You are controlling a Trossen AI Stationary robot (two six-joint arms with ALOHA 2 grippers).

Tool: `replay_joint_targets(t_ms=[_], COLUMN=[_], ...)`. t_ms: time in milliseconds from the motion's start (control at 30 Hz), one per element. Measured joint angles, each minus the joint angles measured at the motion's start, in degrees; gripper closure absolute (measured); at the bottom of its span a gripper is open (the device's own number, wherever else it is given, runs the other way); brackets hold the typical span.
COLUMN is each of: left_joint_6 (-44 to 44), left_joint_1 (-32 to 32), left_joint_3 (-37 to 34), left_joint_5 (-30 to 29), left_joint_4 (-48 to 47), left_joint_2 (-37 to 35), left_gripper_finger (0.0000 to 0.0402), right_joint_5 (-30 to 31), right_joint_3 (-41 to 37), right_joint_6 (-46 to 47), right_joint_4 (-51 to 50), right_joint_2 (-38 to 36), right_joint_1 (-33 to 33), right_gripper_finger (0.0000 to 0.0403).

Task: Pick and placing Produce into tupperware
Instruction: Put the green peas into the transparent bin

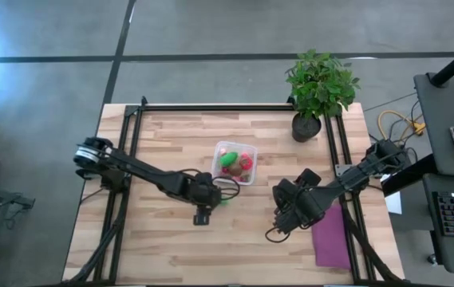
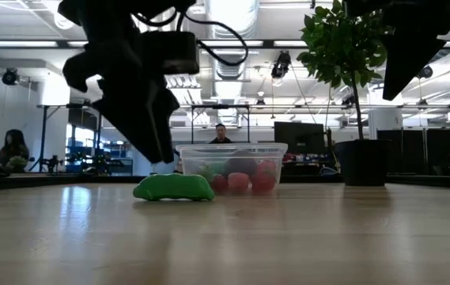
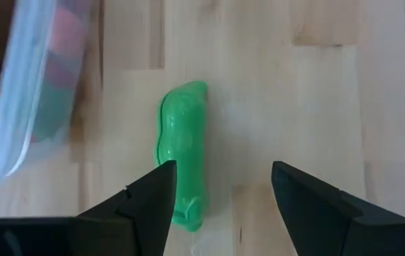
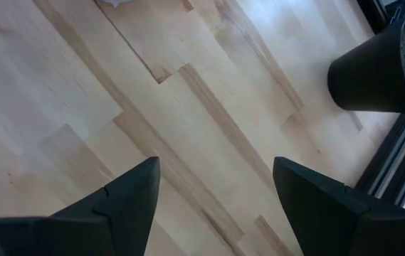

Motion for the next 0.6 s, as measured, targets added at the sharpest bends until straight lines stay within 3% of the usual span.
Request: replay_joint_targets(t_ms=[600], left_joint_6=[-1.32], left_joint_1=[2.28], left_joint_3=[0.0], left_joint_5=[-2.11], left_joint_4=[3.17], left_joint_2=[6.12], left_gripper_finger=[0.0187], right_joint_5=[-0.58], right_joint_3=[0.0], right_joint_6=[1.2], right_joint_4=[0.26], right_joint_2=[0.0], right_joint_1=[0.12], right_gripper_finger=[0.0138])
